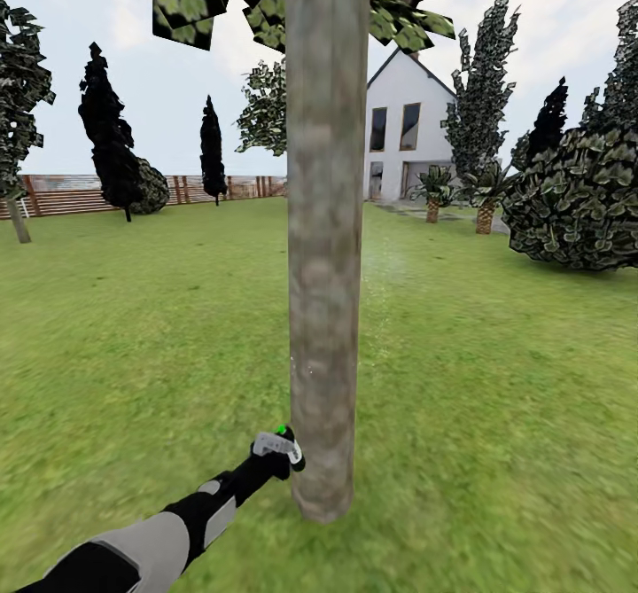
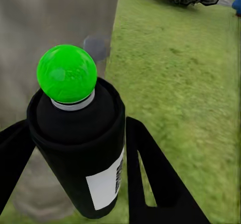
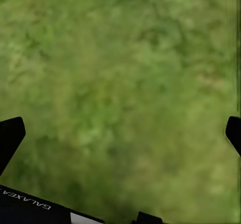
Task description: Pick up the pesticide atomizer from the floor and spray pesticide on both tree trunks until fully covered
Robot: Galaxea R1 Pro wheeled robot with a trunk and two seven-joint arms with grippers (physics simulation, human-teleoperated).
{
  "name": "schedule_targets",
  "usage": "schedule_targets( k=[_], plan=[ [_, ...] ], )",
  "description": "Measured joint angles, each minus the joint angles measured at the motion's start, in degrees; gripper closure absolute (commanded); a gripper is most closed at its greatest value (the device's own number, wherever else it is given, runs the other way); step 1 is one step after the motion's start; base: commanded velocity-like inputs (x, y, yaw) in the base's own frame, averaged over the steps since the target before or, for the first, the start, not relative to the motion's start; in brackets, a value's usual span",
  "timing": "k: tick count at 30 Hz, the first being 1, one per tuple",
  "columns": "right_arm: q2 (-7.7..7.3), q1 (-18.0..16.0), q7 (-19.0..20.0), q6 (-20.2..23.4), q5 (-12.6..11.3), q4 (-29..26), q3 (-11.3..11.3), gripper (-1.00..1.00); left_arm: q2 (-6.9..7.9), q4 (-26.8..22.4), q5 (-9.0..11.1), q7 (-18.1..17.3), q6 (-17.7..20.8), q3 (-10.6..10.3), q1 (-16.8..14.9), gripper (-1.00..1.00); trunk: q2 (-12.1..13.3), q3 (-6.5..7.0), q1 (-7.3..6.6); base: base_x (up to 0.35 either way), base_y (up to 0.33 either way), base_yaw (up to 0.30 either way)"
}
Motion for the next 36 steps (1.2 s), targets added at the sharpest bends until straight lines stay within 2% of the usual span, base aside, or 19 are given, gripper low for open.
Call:
schedule_targets(
  k=[2, 6, 7, 8, 13, 16, 17, 18, 19, 21, 22, 23, 24, 28, 29, 32, 33, 34, 36],
  plan=[
    [0.48, 0.01, -0.98, 0.00, 0.02, 0.02, 0.01, -1.00, -0.74, -1.35, 0.11, 0.21, 0.06, 0.25, -0.01, 1.00, 0.00, 0.00, 0.00, 0.000, 0.000, 0.000],
    [0.74, 0.02, -1.44, 0.00, 0.02, -0.05, 0.01, -1.00, -0.99, -2.39, 0.27, 0.39, 0.04, 0.60, 0.00, 1.00, 0.00, 0.00, 0.00, 0.000, 0.000, 0.000],
    [0.75, 0.01, -1.47, 0.00, 0.02, -0.05, -0.01, -1.00, -1.28, -2.53, 0.19, 0.34, 0.03, 0.37, 0.00, 1.00, 0.00, 0.00, 0.00, 0.000, 0.000, 0.000],
    [0.76, 0.00, -1.49, 0.00, 0.02, -0.06, -0.04, -1.00, -2.20, -2.52, 0.00, 0.36, -0.01, 0.14, 0.00, 1.00, 0.00, 0.00, 0.00, 0.000, 0.000, 0.000],
    [0.77, 0.01, -1.50, -0.01, 0.02, -0.06, -0.11, -1.00, -3.73, -1.61, 0.07, 0.54, 0.03, 0.40, 0.00, 1.00, 0.00, 0.00, 0.00, 0.000, 0.000, 0.000],
    [0.79, 0.00, -1.50, 0.00, 0.02, 0.00, -0.12, -1.00, -4.10, -1.87, 0.31, 0.54, 0.07, 0.70, 0.00, 1.00, 0.00, 0.00, 0.00, 0.000, 0.000, 0.000],
    [0.82, 0.01, -1.50, 0.00, 0.02, 0.02, -0.12, -1.00, -4.23, -4.09, 0.41, 0.50, 1.10, 0.73, -0.02, 1.00, 0.00, 0.01, 0.00, 0.000, 0.000, 0.000],
    [0.83, 0.02, -1.50, 0.00, 0.02, 0.02, -0.10, -1.00, -4.23, -6.94, 0.43, 1.22, 4.27, 0.78, -0.02, 1.00, 0.00, 0.01, 0.00, 0.000, 0.000, 0.000],
    [0.84, 0.01, -1.50, 0.03, 0.05, 0.06, -0.08, -1.00, -4.17, -11.40, 0.45, 3.85, 10.13, 0.86, -0.02, 1.00, 0.00, 0.01, 0.00, 0.000, 0.000, 0.000],
    [0.85, 0.00, -1.50, 0.07, 0.09, 0.10, -0.05, -1.00, -4.06, -22.65, 0.29, 12.72, 21.31, 0.86, -0.02, 1.00, 0.00, 0.01, 0.00, 0.000, 0.000, 0.000],
    [0.85, 0.00, -1.50, 0.10, 0.09, 0.10, -0.04, -1.00, -4.06, -25.88, 0.31, 14.83, 23.79, 0.80, -0.03, 1.00, 0.00, 0.01, 0.00, 0.000, 0.000, 0.000],
    [0.85, -0.01, -1.55, 0.15, 0.10, 0.11, -0.03, -1.00, -4.11, -30.97, 0.24, 17.27, 29.39, 0.70, -0.02, 1.00, 0.00, 0.01, 0.00, 0.000, 0.000, 0.000],
    [0.85, 0.00, -1.57, 0.16, 0.10, 0.11, -0.03, -1.00, -4.13, -34.93, 0.28, 17.98, 32.96, 0.71, -0.03, 1.00, -0.01, 0.01, 0.00, 0.000, 0.000, 0.000],
    [0.91, -0.01, -2.50, 0.23, 0.40, 0.17, -0.03, -1.00, -4.19, -44.19, 0.26, 18.83, 41.23, 0.74, -0.02, 1.00, -0.01, 0.01, 0.00, 0.000, 0.000, 0.000],
    [0.97, -0.01, -2.91, 0.25, 1.70, 0.23, -0.02, -1.00, -4.21, -47.46, 0.24, 20.02, 45.36, 0.74, -0.02, 1.00, -0.01, 0.01, 0.00, 0.000, 0.000, 0.000],
    [1.58, -0.01, -3.96, 0.34, 5.04, 0.28, -0.05, -1.00, -4.27, -53.77, 0.20, 23.00, 51.60, 0.79, -0.01, 1.00, 0.00, 0.00, 0.00, 0.000, 0.000, 0.000],
    [2.23, -0.01, -6.41, 0.39, 6.24, 0.45, -0.05, -1.00, -4.51, -56.51, 0.33, 23.76, 54.30, 0.84, -0.03, 1.00, -0.01, 0.01, 0.00, 0.000, 0.000, 0.000],
    [2.75, -0.01, -7.84, 0.44, 6.70, 0.54, -0.07, -1.00, -4.75, -58.03, 0.27, 24.05, 56.45, 0.87, -0.05, 1.00, 0.00, 0.00, 0.00, 0.000, 0.000, 0.000],
    [3.13, -0.01, -8.90, 0.50, 7.03, 0.61, -0.11, -1.00, -4.92, -59.34, 0.08, 24.28, 58.26, 1.83, -0.14, 1.00, 0.00, 0.00, 0.00, 0.000, 0.000, 0.000]
  ],
)
